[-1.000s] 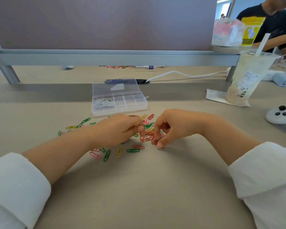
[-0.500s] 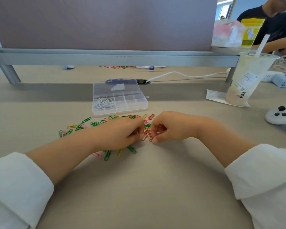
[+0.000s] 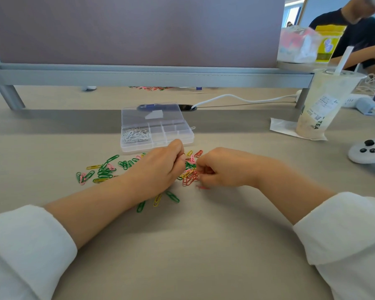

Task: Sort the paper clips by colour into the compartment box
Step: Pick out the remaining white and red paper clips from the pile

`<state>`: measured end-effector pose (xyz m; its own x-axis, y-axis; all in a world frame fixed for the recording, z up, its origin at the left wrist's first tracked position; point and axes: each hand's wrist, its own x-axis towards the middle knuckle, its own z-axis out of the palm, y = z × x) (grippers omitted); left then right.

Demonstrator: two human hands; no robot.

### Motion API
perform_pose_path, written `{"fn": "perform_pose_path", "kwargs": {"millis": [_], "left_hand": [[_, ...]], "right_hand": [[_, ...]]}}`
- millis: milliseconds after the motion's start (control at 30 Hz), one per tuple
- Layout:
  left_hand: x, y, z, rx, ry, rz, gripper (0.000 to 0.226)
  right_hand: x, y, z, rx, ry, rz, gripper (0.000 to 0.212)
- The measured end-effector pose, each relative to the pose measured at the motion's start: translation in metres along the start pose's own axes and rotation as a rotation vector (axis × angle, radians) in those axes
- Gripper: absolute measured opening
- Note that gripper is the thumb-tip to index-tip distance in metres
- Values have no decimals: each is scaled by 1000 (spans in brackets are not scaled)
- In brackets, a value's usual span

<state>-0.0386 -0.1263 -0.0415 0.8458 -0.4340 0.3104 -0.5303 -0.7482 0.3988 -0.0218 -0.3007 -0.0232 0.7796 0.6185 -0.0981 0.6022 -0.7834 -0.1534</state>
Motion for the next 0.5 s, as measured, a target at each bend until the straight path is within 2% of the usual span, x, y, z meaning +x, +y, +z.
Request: {"fn": "perform_pose_path", "kwargs": {"millis": [100,233,300,500], "left_hand": [[1,-4,3,-22,27,-25,18],[2,-7,6,-55,27,-8,6],[3,-8,7,-66,26,0,19],[4,-9,6,-113,45,-64,24]], "right_hand": [[1,1,2,29,40,-7,29],[2,3,2,166,87,14,11],[2,4,2,296,113,40,8],[4,9,2,482,52,56,31]]}}
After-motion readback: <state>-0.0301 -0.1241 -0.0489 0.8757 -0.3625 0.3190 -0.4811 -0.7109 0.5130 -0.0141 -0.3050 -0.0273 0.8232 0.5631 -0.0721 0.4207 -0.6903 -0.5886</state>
